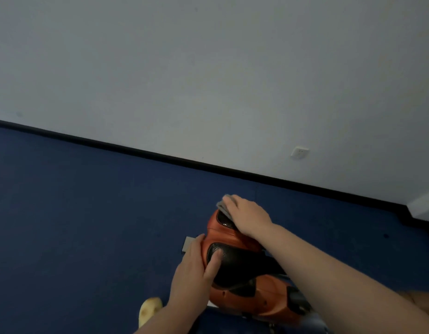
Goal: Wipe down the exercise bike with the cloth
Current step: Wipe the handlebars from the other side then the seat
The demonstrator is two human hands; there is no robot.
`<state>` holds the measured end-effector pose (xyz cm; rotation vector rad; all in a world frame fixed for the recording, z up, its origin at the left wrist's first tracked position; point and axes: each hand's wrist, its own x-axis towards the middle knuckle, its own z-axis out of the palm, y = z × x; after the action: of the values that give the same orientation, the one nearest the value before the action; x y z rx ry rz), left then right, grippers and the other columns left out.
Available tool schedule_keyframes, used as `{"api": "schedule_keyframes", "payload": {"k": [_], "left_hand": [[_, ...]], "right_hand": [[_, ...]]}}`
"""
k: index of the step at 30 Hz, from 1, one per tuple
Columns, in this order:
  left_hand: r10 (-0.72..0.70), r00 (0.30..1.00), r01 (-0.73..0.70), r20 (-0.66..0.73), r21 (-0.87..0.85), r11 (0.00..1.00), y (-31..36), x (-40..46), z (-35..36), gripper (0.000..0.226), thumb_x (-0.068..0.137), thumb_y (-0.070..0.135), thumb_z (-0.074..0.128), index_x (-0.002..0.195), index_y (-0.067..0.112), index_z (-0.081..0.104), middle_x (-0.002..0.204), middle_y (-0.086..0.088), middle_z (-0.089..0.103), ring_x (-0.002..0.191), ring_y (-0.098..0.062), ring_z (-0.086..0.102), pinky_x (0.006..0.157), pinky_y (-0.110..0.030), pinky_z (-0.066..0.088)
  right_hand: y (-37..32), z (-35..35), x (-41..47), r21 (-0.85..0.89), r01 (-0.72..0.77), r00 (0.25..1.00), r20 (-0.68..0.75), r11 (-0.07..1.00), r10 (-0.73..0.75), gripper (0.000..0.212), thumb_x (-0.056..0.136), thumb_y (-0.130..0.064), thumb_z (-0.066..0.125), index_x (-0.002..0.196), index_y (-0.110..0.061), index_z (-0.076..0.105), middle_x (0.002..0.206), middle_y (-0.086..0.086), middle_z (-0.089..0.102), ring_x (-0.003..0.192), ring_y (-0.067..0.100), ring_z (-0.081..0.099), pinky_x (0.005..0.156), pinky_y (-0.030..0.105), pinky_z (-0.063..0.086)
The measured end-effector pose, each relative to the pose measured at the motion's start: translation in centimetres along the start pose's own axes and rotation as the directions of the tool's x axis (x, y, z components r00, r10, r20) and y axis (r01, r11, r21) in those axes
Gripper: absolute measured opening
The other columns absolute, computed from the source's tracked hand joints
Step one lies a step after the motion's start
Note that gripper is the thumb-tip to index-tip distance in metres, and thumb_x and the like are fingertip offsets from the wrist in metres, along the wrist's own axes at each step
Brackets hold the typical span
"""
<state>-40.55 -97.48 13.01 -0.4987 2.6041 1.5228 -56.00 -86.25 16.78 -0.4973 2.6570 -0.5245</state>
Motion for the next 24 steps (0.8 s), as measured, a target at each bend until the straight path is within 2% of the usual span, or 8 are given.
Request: {"api": "schedule_keyframes", "payload": {"k": [3, 6, 9, 11, 13, 17, 20, 24], "left_hand": [[0.029, 0.999, -0.029, -0.021, 0.035, 0.999, 0.0, 0.0, -0.1, 0.069, 0.087, 0.067, 0.032, 0.147, 0.036, 0.019, 0.128, 0.025, 0.031, 0.11, 0.004, 0.042, 0.09, -0.023, 0.04], [0.094, 0.995, -0.094, 0.032, 0.03, 0.995, -0.5, 0.4, -0.7, 0.079, 0.082, 0.072, 0.035, 0.149, 0.038, 0.011, 0.135, 0.027, 0.024, 0.119, 0.009, 0.033, 0.092, -0.017, 0.032], [0.18, 0.978, -0.185, 0.104, 0.046, 0.982, -0.7, 1.5, -2.1, 0.087, 0.073, 0.08, 0.04, 0.144, 0.05, 0.0, 0.134, 0.034, 0.022, 0.114, 0.021, 0.031, 0.089, -0.016, 0.03], [0.258, 0.953, -0.272, 0.156, 0.072, 0.96, -0.6, 2.4, -2.8, 0.092, 0.073, 0.08, 0.047, 0.145, 0.053, -0.003, 0.135, 0.043, 0.013, 0.116, 0.033, 0.018, 0.096, -0.018, 0.028], [0.335, 0.914, -0.365, 0.229, 0.103, 0.926, -0.3, 3.5, -3.4, 0.096, 0.072, 0.077, 0.05, 0.145, 0.054, -0.007, 0.14, 0.045, 0.003, 0.123, 0.033, 0.006, 0.104, -0.018, 0.022], [0.403, 0.845, -0.455, 0.35, 0.079, 0.887, -0.2, 5.0, -4.2, 0.105, 0.068, 0.082, 0.055, 0.145, 0.053, -0.011, 0.147, 0.043, 0.0, 0.135, 0.021, 0.007, 0.111, -0.017, 0.019], [0.43, 0.789, -0.474, 0.439, -0.009, 0.88, -1.0, 5.5, -5.2, 0.113, 0.066, 0.081, 0.063, 0.146, 0.053, -0.011, 0.151, 0.041, -0.004, 0.139, 0.017, 0.004, 0.112, -0.017, 0.021], [0.473, 0.718, -0.507, 0.51, -0.082, 0.858, -1.4, 6.8, -6.5, 0.113, 0.065, 0.072, 0.074, 0.143, 0.061, -0.008, 0.148, 0.044, -0.002, 0.129, 0.028, 0.012, 0.088, 0.008, 0.026]], "right_hand": [[-1.5, 1.7, -1.5, -0.112, 0.065, 0.972, -0.217, 0.992, -0.088, 0.044, 0.101, -0.05, 0.021, 0.134, -0.035, 0.045, 0.137, -0.005, 0.05, 0.123, 0.022, 0.046, 0.094, 0.039, 0.04], [0.3, 3.3, -5.4, -0.223, 0.214, 0.937, -0.227, 0.951, -0.265, 0.058, 0.095, -0.057, 0.01, 0.15, -0.041, 0.017, 0.158, -0.012, 0.021, 0.144, 0.015, 0.019, 0.112, 0.039, 0.024], [3.9, 2.6, -7.4, -0.17, 0.024, 0.978, -0.199, 0.985, -0.058, 0.063, 0.095, -0.06, 0.008, 0.153, -0.038, 0.001, 0.157, -0.008, 0.026, 0.137, 0.015, 0.035, 0.11, 0.039, 0.03], [4.7, 1.6, -7.3, -0.168, -0.146, 0.978, -0.172, 0.975, 0.117, 0.061, 0.098, -0.058, 0.014, 0.153, -0.031, 0.015, 0.145, -0.001, 0.048, 0.122, 0.019, 0.052, 0.099, 0.038, 0.039], [3.0, 1.3, -6.1, -0.113, -0.256, 0.953, -0.194, 0.96, 0.231, 0.058, 0.1, -0.055, 0.015, 0.151, -0.029, 0.024, 0.141, 0.002, 0.053, 0.122, 0.024, 0.053, 0.098, 0.039, 0.039], [-2.4, 3.9, -6.5, -0.111, -0.171, 0.936, -0.329, 0.979, 0.127, 0.06, 0.097, -0.054, 0.009, 0.153, -0.036, 0.006, 0.162, -0.01, 0.01, 0.147, 0.013, 0.01, 0.118, 0.042, 0.009], [-2.2, 4.9, -9.5, -0.139, -0.016, 0.964, -0.266, 0.99, -0.022, 0.059, 0.093, -0.054, 0.001, 0.15, -0.044, -0.008, 0.159, -0.02, -0.014, 0.144, 0.004, -0.021, 0.116, 0.037, -0.017], [0.4, 4.8, -13.0, -0.009, -0.079, 0.963, -0.261, 0.997, 0.074, 0.053, 0.094, -0.059, 0.0, 0.147, -0.056, 0.003, 0.154, -0.032, -0.016, 0.14, -0.007, -0.024, 0.115, 0.031, -0.018]]}}
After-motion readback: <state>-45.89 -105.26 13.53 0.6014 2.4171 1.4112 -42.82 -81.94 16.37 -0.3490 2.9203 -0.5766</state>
